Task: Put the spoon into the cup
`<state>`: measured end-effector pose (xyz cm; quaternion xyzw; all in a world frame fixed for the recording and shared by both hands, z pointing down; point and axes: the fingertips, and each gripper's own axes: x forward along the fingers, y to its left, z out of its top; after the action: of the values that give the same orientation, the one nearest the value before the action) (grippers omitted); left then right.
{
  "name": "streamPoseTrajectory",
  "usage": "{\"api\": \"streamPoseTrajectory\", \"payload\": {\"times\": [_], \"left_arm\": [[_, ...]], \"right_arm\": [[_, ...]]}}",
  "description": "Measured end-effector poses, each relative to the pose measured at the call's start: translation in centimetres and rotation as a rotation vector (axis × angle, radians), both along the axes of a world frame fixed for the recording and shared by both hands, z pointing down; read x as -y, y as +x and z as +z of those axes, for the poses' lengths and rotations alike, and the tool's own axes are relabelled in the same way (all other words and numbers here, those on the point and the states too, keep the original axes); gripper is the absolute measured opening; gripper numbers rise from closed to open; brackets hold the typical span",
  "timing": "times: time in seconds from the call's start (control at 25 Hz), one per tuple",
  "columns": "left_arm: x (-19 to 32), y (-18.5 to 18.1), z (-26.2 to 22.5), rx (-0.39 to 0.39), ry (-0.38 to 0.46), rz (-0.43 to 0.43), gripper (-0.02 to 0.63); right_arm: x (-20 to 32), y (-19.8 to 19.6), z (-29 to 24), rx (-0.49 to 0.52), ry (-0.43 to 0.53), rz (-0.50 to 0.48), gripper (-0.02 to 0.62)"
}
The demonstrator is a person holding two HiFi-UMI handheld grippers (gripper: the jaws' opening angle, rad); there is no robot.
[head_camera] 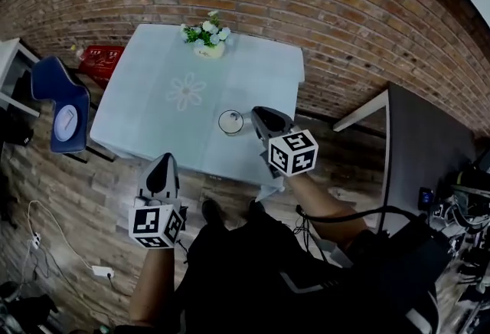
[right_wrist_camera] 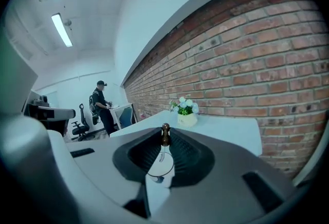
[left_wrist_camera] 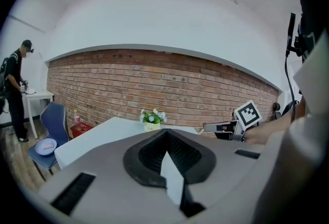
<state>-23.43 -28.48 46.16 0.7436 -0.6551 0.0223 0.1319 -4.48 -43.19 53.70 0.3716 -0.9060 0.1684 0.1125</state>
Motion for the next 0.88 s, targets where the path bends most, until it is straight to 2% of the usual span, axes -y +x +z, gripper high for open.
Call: {"api": "streamPoseTrajectory", "payload": {"times": [0.2, 0.4, 0.68, 0.88], "left_arm": [[-1.6, -0.9, 0.6, 0.024, -0.023, -0.091, 0.009], [-2.9, -0.7, 1.2, 0.016, -0.04, -0.161, 0.009], [-5.0, -0.7, 1.5, 0.017, -0.053, -0.237, 0.009], [-5.8, -1.1, 1.8, 0.007, -0.07, -0.288, 0.009]], "right_arm": [[0.6, -1.0, 3.7, -0.023, -0.059, -0.043, 0.058], [1.5, -1.8, 6.8, -0.061, -0.119, -0.067, 0.058], [1.3, -3.0, 8.7, -0.06, -0.168, -0.084, 0.058], [1.7, -3.0, 9.1, -0.042, -0.168, -0.078, 0.058]]}}
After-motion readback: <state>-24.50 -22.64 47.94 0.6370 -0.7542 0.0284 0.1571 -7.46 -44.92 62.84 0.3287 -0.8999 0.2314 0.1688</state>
